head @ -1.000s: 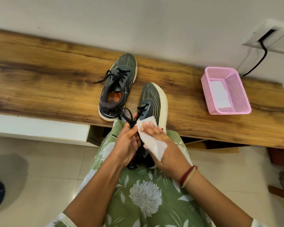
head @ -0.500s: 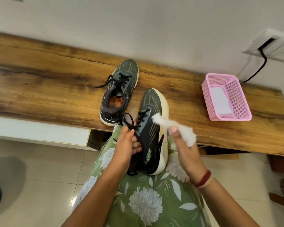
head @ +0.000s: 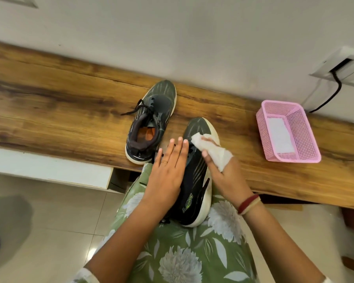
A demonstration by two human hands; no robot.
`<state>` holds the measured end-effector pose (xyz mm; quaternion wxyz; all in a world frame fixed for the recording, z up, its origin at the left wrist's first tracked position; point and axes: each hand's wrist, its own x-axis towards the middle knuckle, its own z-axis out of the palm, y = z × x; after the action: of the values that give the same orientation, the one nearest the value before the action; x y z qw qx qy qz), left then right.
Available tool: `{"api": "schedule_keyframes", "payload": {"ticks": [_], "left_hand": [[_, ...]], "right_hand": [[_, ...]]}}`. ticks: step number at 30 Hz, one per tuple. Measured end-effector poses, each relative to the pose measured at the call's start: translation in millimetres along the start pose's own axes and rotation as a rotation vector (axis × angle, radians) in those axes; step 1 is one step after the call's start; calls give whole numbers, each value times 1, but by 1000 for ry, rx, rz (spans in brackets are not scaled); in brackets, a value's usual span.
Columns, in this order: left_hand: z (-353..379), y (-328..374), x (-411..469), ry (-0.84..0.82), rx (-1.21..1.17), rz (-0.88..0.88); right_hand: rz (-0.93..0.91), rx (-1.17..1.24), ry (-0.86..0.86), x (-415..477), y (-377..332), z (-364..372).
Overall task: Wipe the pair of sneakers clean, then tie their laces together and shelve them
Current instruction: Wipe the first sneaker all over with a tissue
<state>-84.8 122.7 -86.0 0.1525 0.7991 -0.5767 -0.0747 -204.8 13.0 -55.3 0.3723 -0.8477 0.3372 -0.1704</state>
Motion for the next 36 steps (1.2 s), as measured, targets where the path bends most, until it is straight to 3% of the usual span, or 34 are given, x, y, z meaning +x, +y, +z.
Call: {"api": "schedule_keyframes", "payload": {"ticks": [2, 3, 5, 11, 15, 20, 24, 28, 32, 36], "left_hand": [[5, -4, -2, -61, -41, 3], [8, -6, -4, -80, -69, -2], [10, -7, -7, -117, -126, -37], [3, -3, -7, -142, -216, -33], [0, -1, -9, -135, -231, -58], [1, -3, -7, -161, -249, -57], [1, -3, -8, -154, -266, -45], [5, -5, -7, -119, -273, -42], [11, -7, -11, -104, -253, -19], [8, -5, -8, -114, -285, -27]], "right_hand": [[-234, -402, -115, -7, 14, 9], [-293, -470, -206, -13, 15, 12], [-311, -423, -303, -24, 15, 7], [-350, -506, -323, 1, 25, -21], [-321, -391, -392, -1, 20, -22], [-415, -600, -411, 11, 27, -21], [-390, -426, -424, 1, 17, -19], [-462, -676, -360, 14, 25, -26], [-555, -666, -399, 3, 19, -21], [-551, -878, -324, 16, 20, -26]]}}
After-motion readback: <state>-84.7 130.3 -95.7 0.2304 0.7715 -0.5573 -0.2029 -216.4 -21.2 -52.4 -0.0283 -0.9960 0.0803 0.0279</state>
